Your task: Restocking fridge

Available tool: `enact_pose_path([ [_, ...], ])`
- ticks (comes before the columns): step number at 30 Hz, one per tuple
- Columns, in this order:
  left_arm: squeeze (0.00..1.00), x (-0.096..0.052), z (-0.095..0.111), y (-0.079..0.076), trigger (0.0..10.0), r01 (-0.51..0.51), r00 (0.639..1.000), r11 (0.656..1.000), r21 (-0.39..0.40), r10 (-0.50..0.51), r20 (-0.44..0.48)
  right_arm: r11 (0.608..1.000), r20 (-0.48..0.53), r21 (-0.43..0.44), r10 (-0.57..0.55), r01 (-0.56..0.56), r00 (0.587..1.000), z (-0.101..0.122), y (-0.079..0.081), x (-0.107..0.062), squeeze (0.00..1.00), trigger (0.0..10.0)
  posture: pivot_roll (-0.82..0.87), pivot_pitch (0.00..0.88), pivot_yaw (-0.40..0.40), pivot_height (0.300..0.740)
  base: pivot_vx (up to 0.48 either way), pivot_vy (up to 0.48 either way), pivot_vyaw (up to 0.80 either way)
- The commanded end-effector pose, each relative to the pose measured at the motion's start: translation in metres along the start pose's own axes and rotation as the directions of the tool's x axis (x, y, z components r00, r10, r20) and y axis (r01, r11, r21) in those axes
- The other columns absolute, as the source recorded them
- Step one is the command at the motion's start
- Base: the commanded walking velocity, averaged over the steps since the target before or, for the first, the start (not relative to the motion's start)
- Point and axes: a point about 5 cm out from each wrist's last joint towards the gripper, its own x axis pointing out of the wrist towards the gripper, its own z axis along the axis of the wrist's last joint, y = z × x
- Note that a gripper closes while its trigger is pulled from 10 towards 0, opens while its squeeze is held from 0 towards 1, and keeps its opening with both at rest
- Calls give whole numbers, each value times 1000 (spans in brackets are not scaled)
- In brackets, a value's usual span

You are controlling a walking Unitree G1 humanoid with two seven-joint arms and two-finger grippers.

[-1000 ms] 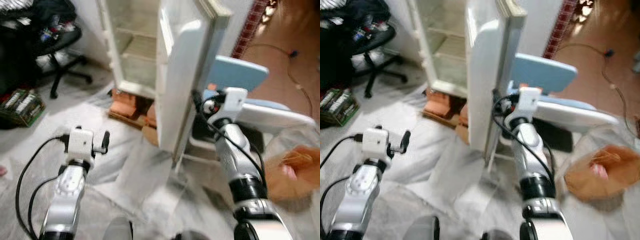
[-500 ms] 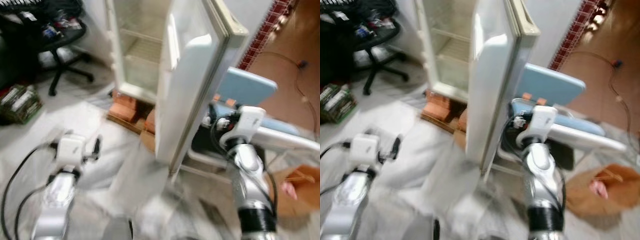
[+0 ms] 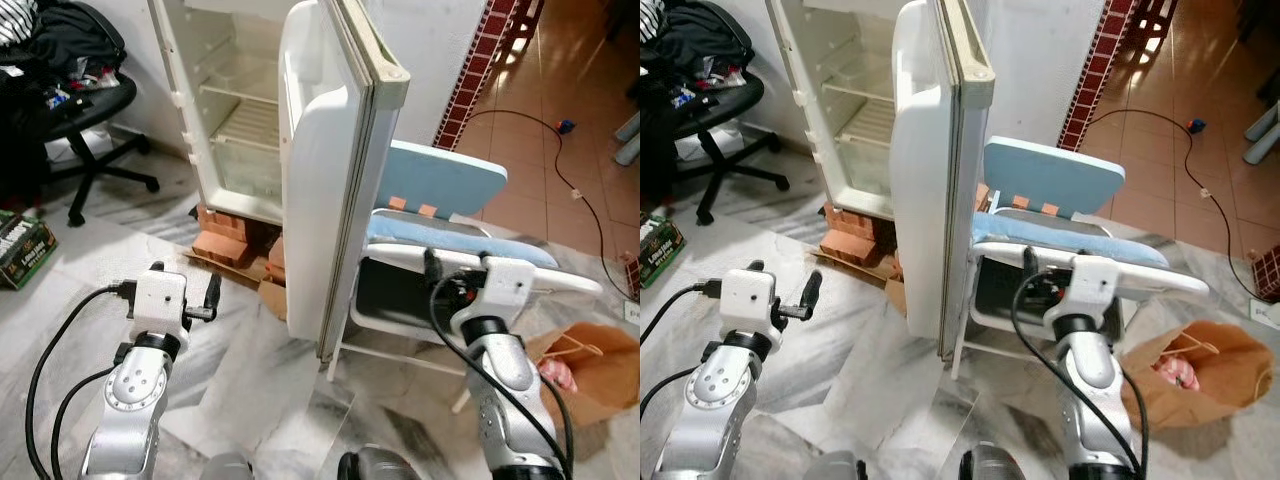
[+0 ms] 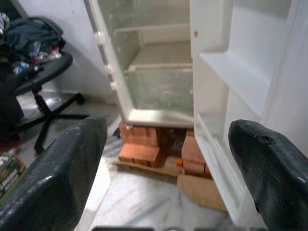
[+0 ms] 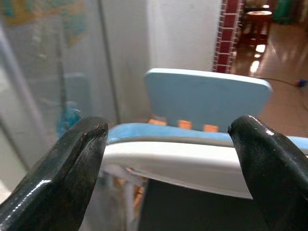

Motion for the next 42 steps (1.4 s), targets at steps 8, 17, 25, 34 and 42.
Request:
enact_pose_path([
  [8,0,12,7,-17,10000,57,998,998,2,-57,31,988,64,54,143,-147,988,31,41,56,0,10000,23,13,-28,740,0,0,0],
  [17,0,11,2,-22,10000,70,997,997,5,-71,17,921,102,187,327,-341,940,56,90,84,0,10000,32,9,-44,740,0,0,0],
  [25,0,13,1,-26,10000,85,996,996,8,-85,16,478,265,359,771,-801,579,84,161,46,0,10000,36,7,-48,740,0,0,0],
  [34,0,14,-1,-24,10000,82,997,996,29,-83,11,806,56,156,569,-571,820,36,109,56,0,10000,21,22,-52,740,0,0,0],
  [42,0,15,-1,-20,10000,84,996,996,33,-85,6,973,41,63,219,-222,975,24,39,41,0,10000,3,41,-39,740,0,0,0],
])
